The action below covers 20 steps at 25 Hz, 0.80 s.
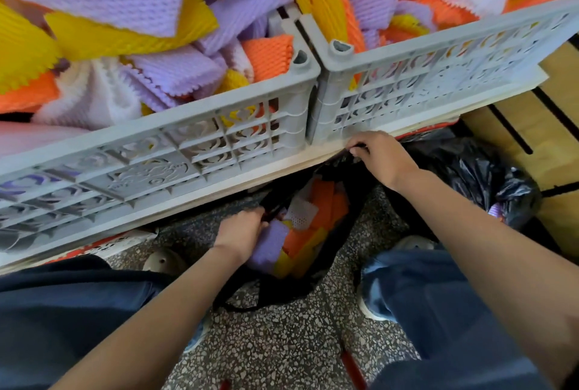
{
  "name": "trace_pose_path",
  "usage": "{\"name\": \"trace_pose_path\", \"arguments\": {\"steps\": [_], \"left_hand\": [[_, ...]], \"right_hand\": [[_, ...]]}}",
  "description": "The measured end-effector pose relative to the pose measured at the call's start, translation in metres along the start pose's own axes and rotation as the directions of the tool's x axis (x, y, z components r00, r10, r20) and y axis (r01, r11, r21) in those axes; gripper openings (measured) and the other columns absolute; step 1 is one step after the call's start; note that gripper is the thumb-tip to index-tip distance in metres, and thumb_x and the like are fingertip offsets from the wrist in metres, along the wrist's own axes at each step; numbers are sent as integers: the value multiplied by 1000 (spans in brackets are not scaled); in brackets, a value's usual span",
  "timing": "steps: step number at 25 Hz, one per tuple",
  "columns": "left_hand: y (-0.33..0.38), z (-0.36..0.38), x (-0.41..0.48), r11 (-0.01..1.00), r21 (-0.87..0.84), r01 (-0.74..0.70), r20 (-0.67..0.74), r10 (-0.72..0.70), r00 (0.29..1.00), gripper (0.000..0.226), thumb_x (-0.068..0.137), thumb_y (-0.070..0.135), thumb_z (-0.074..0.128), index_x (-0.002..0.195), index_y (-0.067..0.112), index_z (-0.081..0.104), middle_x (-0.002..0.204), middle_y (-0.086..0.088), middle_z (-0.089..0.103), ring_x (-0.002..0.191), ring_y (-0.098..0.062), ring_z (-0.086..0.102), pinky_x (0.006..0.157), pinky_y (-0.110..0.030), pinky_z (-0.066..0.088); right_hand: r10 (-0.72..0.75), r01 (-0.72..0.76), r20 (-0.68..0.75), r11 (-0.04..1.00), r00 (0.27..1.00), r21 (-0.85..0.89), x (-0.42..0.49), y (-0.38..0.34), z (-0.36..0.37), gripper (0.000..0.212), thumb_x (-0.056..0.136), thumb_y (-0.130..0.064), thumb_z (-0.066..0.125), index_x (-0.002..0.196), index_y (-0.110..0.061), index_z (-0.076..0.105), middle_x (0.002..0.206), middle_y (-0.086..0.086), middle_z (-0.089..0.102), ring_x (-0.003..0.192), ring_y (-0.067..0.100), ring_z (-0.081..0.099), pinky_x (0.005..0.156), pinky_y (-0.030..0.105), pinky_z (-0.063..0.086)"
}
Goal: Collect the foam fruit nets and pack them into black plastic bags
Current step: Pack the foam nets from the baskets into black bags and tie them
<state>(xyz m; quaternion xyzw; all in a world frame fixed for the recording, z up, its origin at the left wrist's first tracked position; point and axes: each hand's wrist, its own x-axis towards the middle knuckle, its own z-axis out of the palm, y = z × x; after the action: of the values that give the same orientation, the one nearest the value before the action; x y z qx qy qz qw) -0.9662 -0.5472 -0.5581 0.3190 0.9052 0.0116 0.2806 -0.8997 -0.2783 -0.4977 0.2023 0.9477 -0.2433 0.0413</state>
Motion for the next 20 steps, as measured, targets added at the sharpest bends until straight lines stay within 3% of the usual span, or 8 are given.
{"name": "trace_pose_path", "arguments": {"steps": [3,6,8,10,13,15,17,20], "left_hand": [[3,9,3,957,-289,-41,-71,21,997,21,97,33,47,99,15,58,98,-14,67,96,-33,62,76,-37,48],[7,8,4,841,-536,-82,-147,2,989,23,94,26,55,72,23,49,70,-3,61,71,-22,58,62,-29,37],[10,5,6,793,-602,-90,-173,-20,985,31,94,22,56,65,28,46,58,6,49,57,-11,47,52,-20,32],[9,4,6,771,-633,-70,-179,-59,982,33,94,22,56,63,26,46,54,6,42,52,-7,39,49,-17,30],[2,5,4,776,-629,-50,-179,-82,980,35,94,21,56,61,23,43,53,3,39,51,-9,36,49,-19,29],[-3,3,2,775,-631,-33,-195,-118,974,31,94,20,56,64,21,45,56,4,42,54,-12,40,50,-20,29],[-2,-3,-6,730,-682,37,-183,-220,958,17,94,23,55,80,16,50,66,4,50,67,-16,49,56,-24,30],[14,-8,-28,594,-770,233,-9,-375,927,28,97,37,45,96,9,44,85,-5,55,87,-26,53,70,-29,33]], "right_hand": [[-160,55,-265,929,951,-365,-28,-11,13,39,79,1,62,117,-7,57,111,15,56,103,34,51,86,42,44],[-564,530,-45,798,824,-287,-90,-17,52,46,70,-5,60,115,-13,57,111,8,61,103,28,58,91,40,47],[-450,559,383,792,807,-247,-114,-7,78,59,80,-10,59,137,-9,42,143,10,43,136,27,36,117,38,19],[-198,530,653,768,731,-360,-114,11,102,59,94,-13,45,147,-7,22,157,10,16,146,26,6,117,39,-7],[-55,570,811,740,582,-358,-119,16,117,49,98,-14,39,146,-10,28,151,11,31,140,25,25,115,38,13],[-75,414,824,888,562,-202,-130,8,108,41,95,-11,44,136,-12,42,135,13,51,125,30,47,100,35,34],[-118,74,748,993,654,92,-143,-9,92,45,93,-7,46,137,-17,41,129,8,55,117,25,53,93,33,42],[-195,-212,672,854,715,474,-156,-51,70,54,92,-6,50,140,-24,31,124,-1,55,109,9,55,92,24,46]]}}
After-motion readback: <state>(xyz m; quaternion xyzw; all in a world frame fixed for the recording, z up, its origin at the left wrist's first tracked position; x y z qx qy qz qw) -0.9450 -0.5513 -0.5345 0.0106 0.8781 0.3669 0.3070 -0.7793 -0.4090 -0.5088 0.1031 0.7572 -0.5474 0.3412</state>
